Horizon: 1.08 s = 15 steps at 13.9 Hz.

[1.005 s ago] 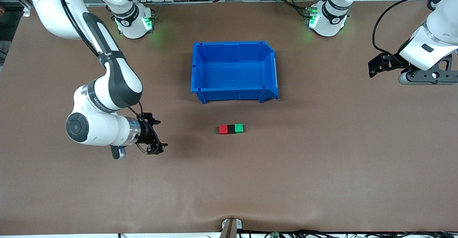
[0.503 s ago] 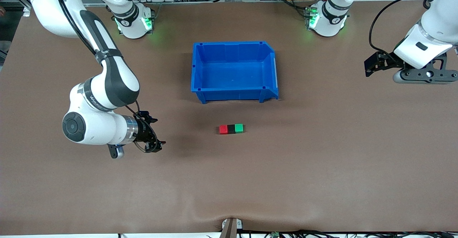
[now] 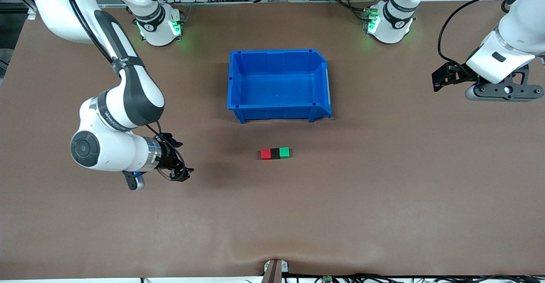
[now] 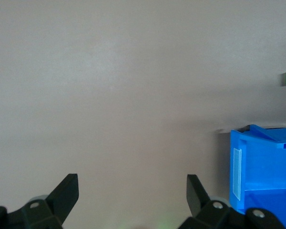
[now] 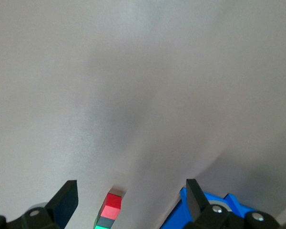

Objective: Attach green and red cubes to black cube

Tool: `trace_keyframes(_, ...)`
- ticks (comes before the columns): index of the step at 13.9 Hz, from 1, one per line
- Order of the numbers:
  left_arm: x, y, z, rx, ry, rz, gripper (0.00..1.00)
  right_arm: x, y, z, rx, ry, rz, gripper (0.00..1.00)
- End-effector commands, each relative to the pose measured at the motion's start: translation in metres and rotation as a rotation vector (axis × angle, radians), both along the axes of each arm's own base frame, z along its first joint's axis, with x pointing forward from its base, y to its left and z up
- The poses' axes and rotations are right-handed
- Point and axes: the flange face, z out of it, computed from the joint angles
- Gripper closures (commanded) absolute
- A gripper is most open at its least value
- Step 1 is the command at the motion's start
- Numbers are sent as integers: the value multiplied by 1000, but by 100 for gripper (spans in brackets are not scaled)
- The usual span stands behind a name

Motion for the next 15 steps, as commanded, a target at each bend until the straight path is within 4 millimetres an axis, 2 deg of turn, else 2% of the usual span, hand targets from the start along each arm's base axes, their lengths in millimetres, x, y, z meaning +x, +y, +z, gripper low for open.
trace_keyframes(1, 3, -3, -1, -23, 8, -20, 0, -5, -16, 24, -1, -38, 58, 0)
trace_keyframes(5, 3, -2, 0, -23, 5, -20, 0, -6, -45, 37, -8, -46, 169, 0)
trace_keyframes(9, 0, -1, 2, -22, 6, -21, 0, -8, -57, 49, -9, -61, 217, 0)
trace_keyframes(10, 0, -1, 3, -22, 5, -21, 0, -6, -67, 52, -24, -74, 232, 0)
trace_keyframes(13, 0, -1, 5, -22, 2, -21, 0, -8, -75, 55, -37, -77, 311, 0)
trace_keyframes(15, 0, 0, 4, -22, 3, -18, 0, -7, -89, 64, -44, -102, 359, 0)
